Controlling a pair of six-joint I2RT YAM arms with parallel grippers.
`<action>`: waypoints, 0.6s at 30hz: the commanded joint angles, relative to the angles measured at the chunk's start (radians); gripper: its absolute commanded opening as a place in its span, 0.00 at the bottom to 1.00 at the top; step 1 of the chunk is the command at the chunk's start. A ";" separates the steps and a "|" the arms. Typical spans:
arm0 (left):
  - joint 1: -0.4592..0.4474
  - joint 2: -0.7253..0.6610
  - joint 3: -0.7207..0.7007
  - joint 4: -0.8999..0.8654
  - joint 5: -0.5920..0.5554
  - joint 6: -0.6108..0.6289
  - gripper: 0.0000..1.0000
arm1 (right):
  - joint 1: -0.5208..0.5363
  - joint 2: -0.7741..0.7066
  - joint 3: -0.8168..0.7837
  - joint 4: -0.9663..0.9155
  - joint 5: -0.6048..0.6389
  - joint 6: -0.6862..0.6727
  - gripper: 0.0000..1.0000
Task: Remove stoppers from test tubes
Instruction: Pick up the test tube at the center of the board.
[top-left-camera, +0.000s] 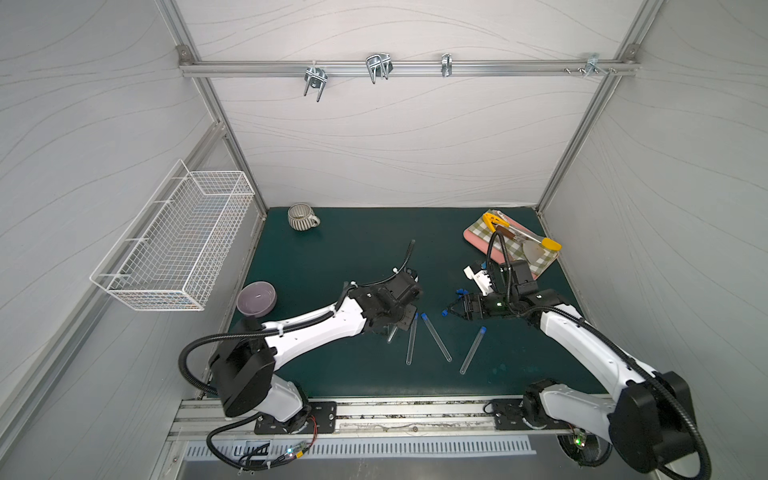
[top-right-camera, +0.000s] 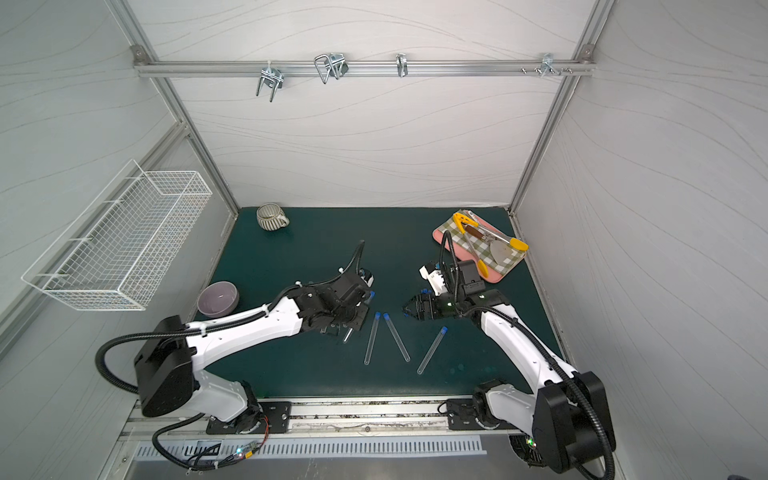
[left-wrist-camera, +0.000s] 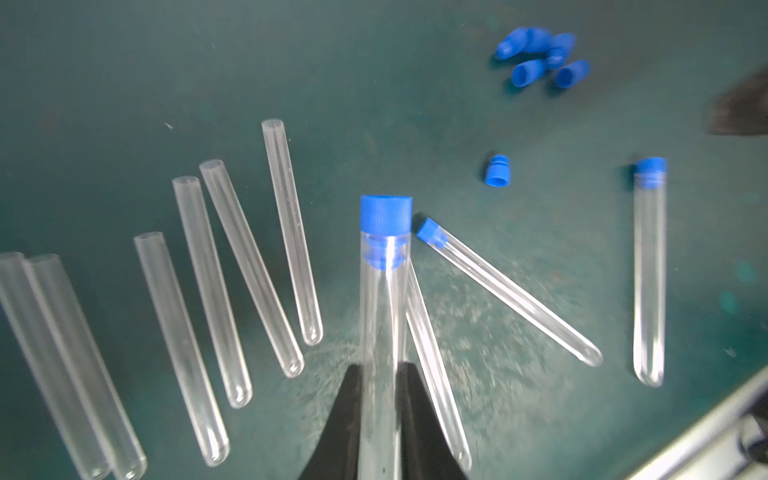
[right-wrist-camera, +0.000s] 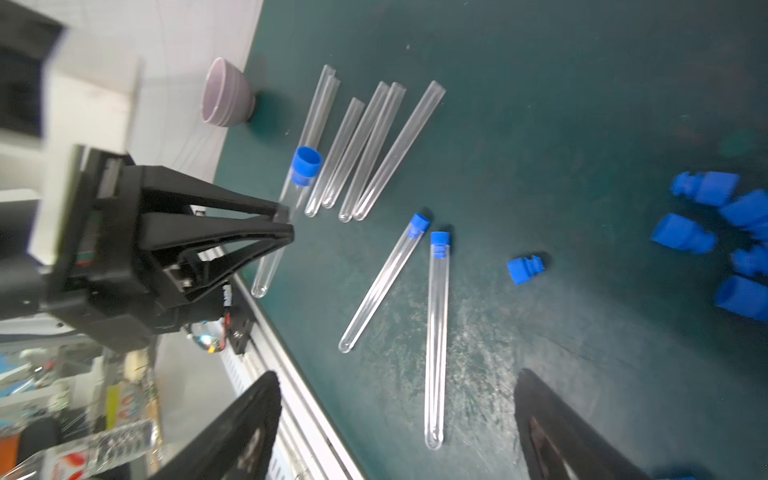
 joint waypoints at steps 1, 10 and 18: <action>-0.011 -0.074 -0.062 0.032 0.036 0.105 0.09 | 0.018 0.027 0.013 0.043 -0.147 0.021 0.88; -0.148 -0.194 -0.113 0.045 0.000 0.218 0.09 | 0.121 0.092 0.031 0.181 -0.290 0.103 0.84; -0.207 -0.189 -0.116 0.045 -0.057 0.248 0.09 | 0.167 0.131 0.044 0.188 -0.300 0.104 0.68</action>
